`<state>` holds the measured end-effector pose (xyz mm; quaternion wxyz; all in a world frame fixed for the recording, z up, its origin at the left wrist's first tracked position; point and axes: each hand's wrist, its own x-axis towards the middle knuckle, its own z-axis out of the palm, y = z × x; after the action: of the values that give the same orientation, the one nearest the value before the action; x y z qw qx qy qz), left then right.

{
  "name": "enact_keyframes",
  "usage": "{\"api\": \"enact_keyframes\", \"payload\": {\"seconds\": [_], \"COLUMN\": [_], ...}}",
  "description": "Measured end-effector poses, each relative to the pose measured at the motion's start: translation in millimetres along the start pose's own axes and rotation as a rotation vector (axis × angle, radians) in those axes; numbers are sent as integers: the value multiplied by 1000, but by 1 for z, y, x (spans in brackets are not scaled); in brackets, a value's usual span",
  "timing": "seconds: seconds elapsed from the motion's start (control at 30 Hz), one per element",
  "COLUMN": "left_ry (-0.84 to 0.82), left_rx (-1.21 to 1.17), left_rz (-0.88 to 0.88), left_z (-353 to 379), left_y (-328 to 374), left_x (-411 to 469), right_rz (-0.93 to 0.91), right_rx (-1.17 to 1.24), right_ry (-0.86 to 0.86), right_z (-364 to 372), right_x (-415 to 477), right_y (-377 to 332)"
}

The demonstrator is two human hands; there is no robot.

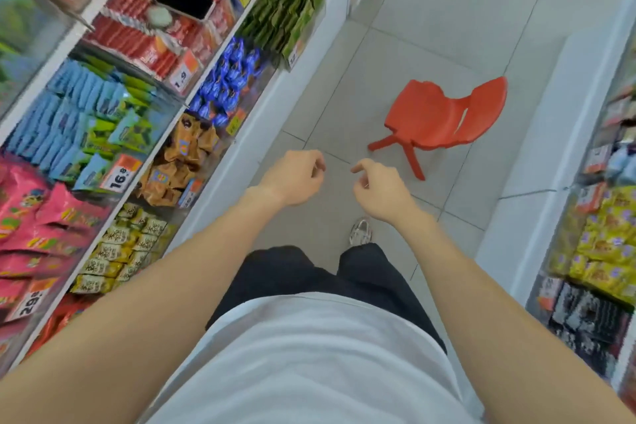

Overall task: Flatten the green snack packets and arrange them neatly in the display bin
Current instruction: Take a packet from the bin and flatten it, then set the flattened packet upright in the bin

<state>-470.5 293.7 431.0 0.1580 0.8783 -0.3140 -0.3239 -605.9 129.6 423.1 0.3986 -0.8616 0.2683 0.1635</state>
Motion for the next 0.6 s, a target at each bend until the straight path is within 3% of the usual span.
{"api": "enact_keyframes", "payload": {"seconds": [0.3, 0.6], "left_ry": [132, 267], "left_rx": [-121, -188], "left_rz": [-105, -118], "left_z": [-119, -242], "left_y": [-5, -39], "left_x": [159, 343], "right_rz": [-160, -156], "right_rx": [-81, -201], "right_ry": [-95, -168], "right_z": [-114, -181], "right_x": [219, 428], "right_y": [-75, -150]}}
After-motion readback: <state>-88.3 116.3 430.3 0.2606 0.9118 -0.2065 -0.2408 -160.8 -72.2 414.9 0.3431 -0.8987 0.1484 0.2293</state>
